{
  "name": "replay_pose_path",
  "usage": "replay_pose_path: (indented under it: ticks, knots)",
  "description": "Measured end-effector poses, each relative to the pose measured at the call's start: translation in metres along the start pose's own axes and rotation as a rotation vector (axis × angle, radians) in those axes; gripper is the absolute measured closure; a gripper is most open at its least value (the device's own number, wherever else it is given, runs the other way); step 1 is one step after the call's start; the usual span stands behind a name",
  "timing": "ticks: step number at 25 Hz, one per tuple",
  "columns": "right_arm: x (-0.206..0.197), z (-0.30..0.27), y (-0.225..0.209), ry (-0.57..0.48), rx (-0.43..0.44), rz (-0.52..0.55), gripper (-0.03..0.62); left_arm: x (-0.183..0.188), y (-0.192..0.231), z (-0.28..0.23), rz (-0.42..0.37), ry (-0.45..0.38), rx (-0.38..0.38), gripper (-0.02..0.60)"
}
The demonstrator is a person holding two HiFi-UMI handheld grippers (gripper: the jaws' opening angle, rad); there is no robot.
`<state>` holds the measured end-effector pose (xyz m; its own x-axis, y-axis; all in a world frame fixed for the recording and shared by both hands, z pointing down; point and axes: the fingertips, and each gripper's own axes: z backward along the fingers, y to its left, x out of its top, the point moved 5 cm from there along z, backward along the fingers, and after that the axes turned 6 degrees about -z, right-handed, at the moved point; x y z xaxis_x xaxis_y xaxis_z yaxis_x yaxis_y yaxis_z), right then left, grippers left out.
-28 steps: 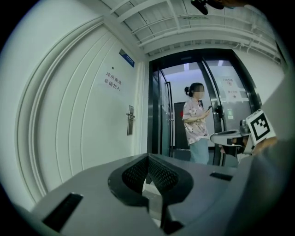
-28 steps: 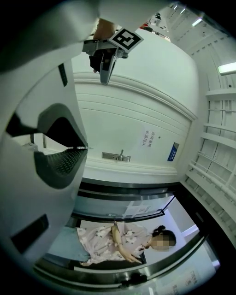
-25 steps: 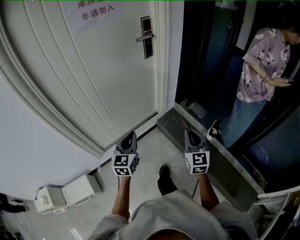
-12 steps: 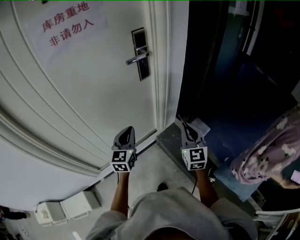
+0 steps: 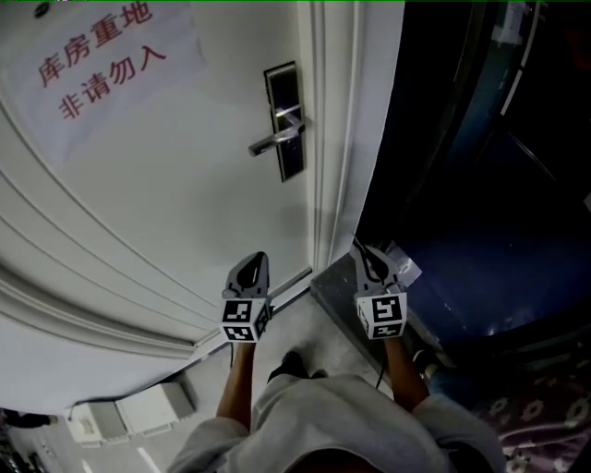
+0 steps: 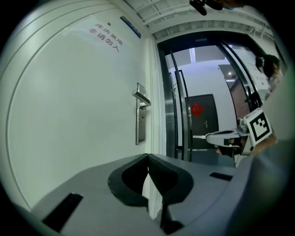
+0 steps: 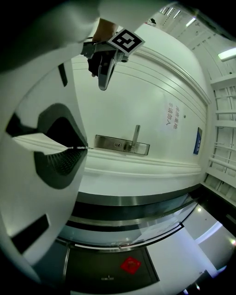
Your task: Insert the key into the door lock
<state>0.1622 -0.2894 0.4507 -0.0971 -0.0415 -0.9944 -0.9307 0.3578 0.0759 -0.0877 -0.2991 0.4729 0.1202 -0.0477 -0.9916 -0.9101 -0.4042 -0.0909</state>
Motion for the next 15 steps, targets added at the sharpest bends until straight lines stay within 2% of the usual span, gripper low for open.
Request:
replay_pose_path:
  ticks: [6, 15]
  knots:
    - [0.004, -0.06, -0.005, 0.015, -0.009, -0.007, 0.565, 0.007, 0.033, -0.048, 0.003, -0.006, -0.024, 0.563]
    - [0.028, -0.134, -0.002, 0.0, -0.052, 0.019, 0.565, 0.013, 0.066, -0.104, 0.025, -0.025, -0.121, 0.563]
